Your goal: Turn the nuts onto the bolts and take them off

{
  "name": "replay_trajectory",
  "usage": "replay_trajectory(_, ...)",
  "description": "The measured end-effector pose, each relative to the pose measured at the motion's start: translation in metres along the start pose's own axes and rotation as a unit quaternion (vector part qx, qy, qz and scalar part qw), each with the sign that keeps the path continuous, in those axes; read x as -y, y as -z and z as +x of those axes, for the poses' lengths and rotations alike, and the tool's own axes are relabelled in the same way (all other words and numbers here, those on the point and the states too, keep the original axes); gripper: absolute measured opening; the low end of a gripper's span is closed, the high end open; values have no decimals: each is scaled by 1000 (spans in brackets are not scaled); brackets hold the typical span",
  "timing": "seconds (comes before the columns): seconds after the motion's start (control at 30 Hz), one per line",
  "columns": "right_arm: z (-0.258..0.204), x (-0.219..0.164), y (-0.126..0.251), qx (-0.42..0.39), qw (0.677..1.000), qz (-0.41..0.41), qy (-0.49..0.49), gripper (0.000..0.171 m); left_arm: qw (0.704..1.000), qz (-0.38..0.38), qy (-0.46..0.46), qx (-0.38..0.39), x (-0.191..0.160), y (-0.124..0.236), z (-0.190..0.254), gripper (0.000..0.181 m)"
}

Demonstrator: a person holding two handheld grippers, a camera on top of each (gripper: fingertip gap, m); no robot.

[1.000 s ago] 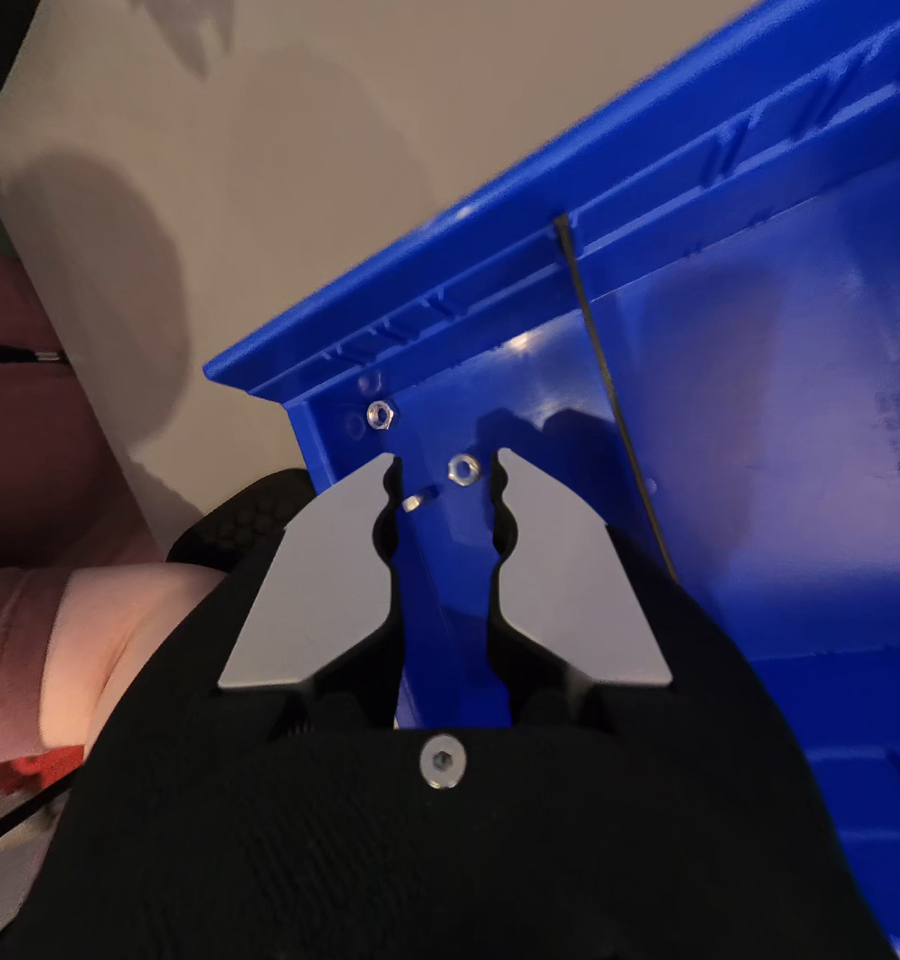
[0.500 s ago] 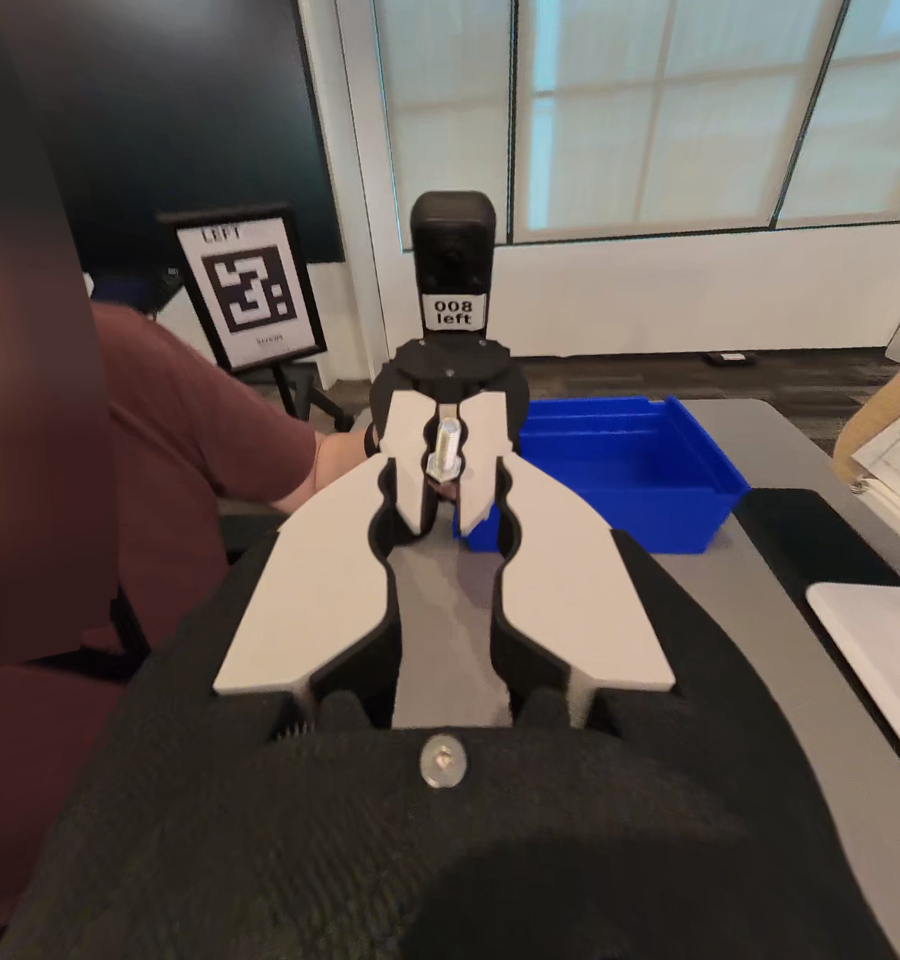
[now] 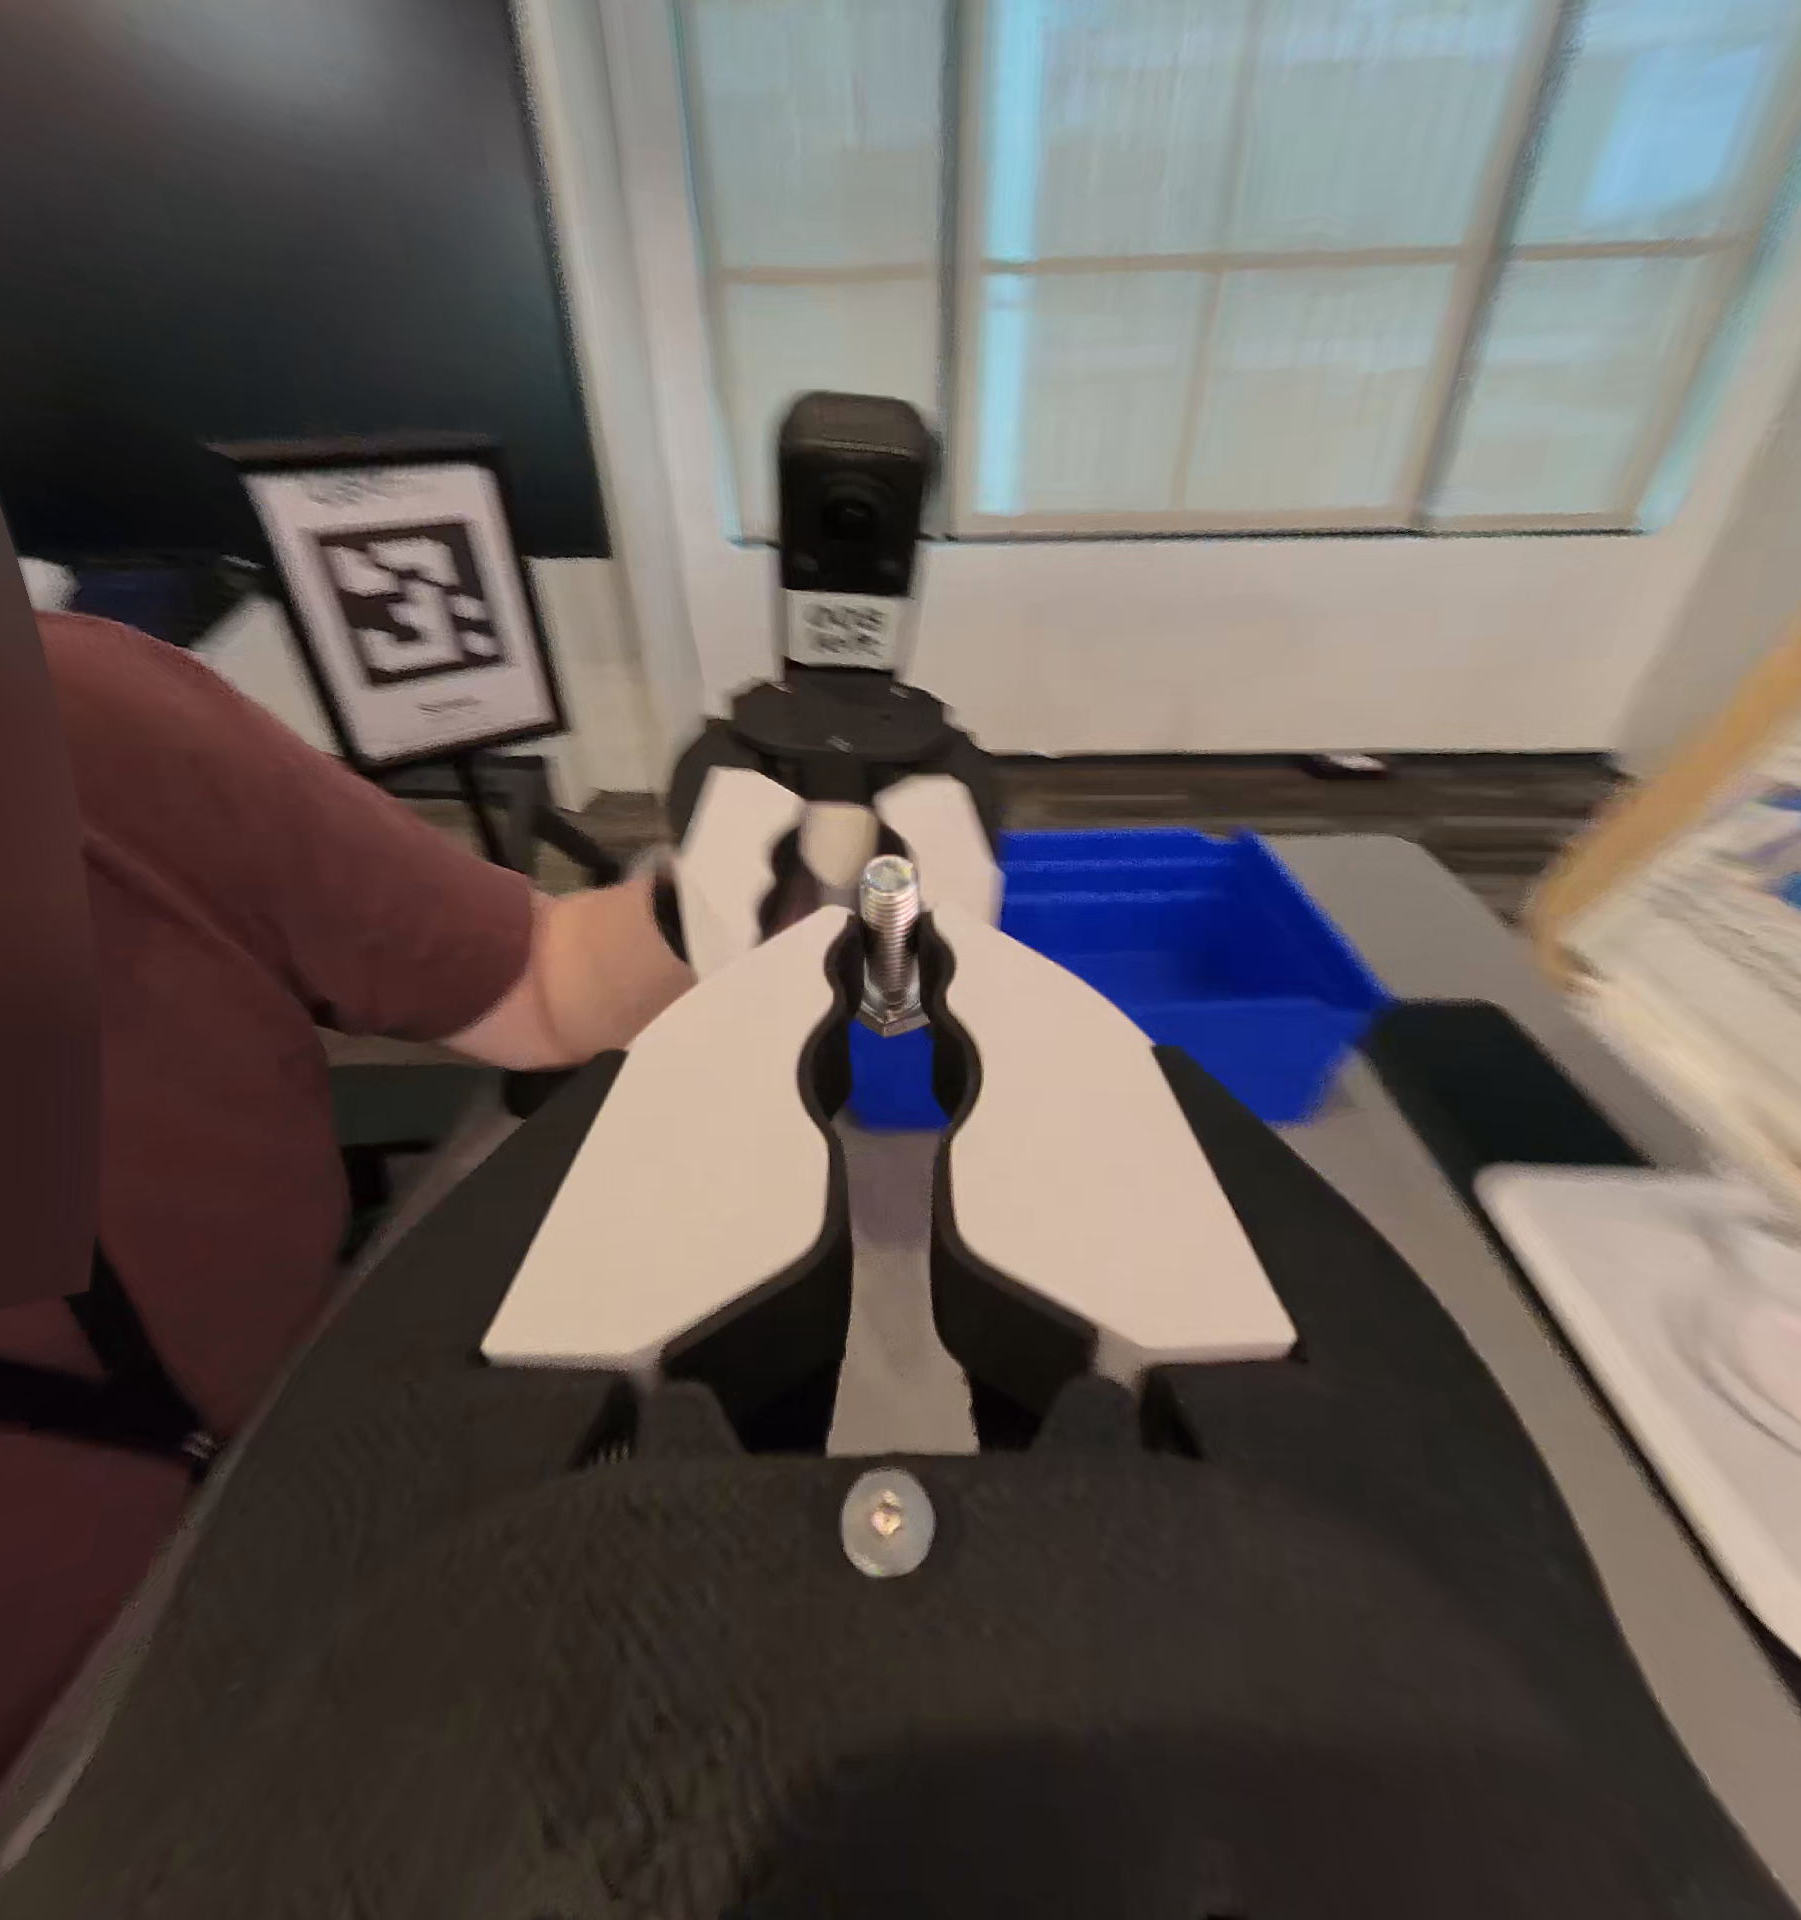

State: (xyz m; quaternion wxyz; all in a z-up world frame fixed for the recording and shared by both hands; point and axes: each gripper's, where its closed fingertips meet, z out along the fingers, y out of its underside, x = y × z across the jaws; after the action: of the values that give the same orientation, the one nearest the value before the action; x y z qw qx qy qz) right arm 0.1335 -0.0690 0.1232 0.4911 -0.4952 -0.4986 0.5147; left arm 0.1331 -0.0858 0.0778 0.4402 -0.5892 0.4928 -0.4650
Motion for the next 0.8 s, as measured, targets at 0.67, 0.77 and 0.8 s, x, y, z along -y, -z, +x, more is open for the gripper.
replay_trajectory(0.67,144,-212,335,-556,649,-418,-309,34,880,-361,8,307,-89,150,-97,34)
replay_trajectory(0.77,150,-185,325,-564,683,-375,-272,33,869,-371,45,325,-102,180,-105,34)
replay_trajectory(0.8,152,-177,322,-567,692,-364,-259,33,866,-375,70,323,-109,189,-106,34)
